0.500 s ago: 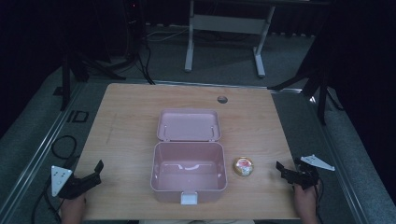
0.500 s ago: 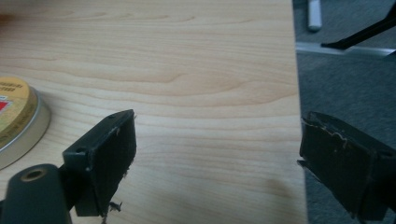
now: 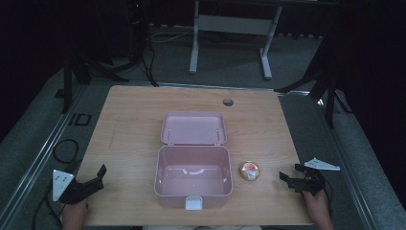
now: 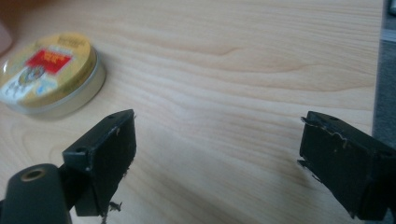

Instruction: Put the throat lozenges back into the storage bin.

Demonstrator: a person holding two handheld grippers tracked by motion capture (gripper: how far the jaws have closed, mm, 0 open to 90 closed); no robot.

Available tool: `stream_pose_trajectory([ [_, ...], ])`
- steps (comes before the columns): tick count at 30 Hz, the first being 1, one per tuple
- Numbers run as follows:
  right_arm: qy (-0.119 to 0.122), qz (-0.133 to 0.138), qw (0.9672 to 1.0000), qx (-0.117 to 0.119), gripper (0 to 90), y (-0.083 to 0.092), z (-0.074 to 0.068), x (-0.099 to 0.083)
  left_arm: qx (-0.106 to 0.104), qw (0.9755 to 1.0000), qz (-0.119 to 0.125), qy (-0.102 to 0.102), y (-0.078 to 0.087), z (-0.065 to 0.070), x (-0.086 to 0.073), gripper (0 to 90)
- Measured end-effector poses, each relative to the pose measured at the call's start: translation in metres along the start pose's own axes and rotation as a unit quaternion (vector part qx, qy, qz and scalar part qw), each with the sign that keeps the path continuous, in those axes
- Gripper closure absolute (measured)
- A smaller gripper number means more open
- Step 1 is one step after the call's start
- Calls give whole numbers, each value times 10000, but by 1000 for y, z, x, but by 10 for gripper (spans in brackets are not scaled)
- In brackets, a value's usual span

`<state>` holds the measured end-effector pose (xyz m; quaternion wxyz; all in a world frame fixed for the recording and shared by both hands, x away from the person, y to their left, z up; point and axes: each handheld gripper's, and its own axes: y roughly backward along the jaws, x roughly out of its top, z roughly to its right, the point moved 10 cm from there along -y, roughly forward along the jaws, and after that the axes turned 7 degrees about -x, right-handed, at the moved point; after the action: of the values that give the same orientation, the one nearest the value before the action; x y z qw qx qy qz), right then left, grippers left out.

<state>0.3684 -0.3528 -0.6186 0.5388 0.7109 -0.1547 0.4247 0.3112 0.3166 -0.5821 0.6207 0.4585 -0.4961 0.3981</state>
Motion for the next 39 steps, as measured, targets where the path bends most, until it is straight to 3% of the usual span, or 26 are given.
stream_pose_trajectory([
  [3,294,-233,9991,187,106,0,-4,-4,-10,10000,-6,-9,0,0,0,4],
  [5,557,-341,9978,151,106,2,-5,-5,-6,10000,1,-11,0,0,0,4],
  [7,623,-435,9967,274,106,3,-7,-5,-5,10000,1,-8,0,0,0,4],
  [9,840,-598,9941,337,106,6,-9,-5,-3,10000,-8,-5,0,0,0,4],
  [11,1093,-809,9901,340,107,8,-12,-4,-3,10000,-5,-5,0,0,0,4],
  [12,1322,-1077,9845,405,107,10,-14,-5,-8,10000,-7,-4,0,0,0,4],
  [13,1322,-1077,9845,405,107,10,-14,-5,-8,10000,-7,-4,0,0,0,4],
  [14,1502,-1308,9789,457,107,12,-17,-5,-8,10000,-5,-2,0,0,0,4],
  [15,1502,-1308,9789,457,107,12,-17,-5,-12,10000,-3,-1,0,0,0,4],
  [16,1690,-1503,9728,501,106,14,-20,-5,-16,10000,-3,-3,0,0,0,4],
  [17,1690,-1503,9728,501,106,14,-20,-5,-16,10000,-1,-3,0,0,0,4],
  [18,1897,-1705,9657,487,107,15,-22,-5,-18,10000,-1,-3,0,0,0,4],
  [19,1897,-1705,9657,487,107,15,-22,-5,-18,10000,-1,-3,0,0,0,4],
  [20,2041,-1900,9588,540,107,16,-25,-5,-19,10000,-2,-4,0,0,0,4],
  [21,2107,-1983,9558,528,107,17,-26,-5,-19,10000,-2,-6,0,0,0,4],
  [22,2107,-1983,9558,528,107,17,-26,-5,-20,10000,-2,-6,0,0,0,4],
  [23,2251,-2181,9479,564,107,18,-27,-4,-19,10000,-2,-7,0,0,0,4],
  [24,2251,-2181,9479,564,107,18,-27,-4,-21,10000,0,-8,0,0,0,4],
  [25,2297,-2253,9451,569,107,19,-28,-5,-25,10000,4,-8,0,0,0,4],
  [26,2413,-2423,9380,573,107,20,-29,-5,-29,10000,7,-6,0,1,0,4],
  [27,2413,-2423,9380,573,107,20,-29,-5,-29,10000,7,-6,0,1,0,4],
  [30,2588,-2753,9242,548,107,21,-31,-8,-29,10000,20,5,0,0,0,4],
  [32,2630,-2925,9175,586,107,22,-33,-10,-29,10000,25,9,0,0,0,4],
  [35,2893,-3318,8967,469,116,24,-32,-13,-32,10000,23,13,0,0,0,4],
  [36,2893,-3318,8967,469,116,24,-32,-13,-32,10000,24,12,0,0,0,4],
  [39,3155,-3640,8755,382,124,26,-32,-14,-34,10000,25,16,0,0,0,4],
])
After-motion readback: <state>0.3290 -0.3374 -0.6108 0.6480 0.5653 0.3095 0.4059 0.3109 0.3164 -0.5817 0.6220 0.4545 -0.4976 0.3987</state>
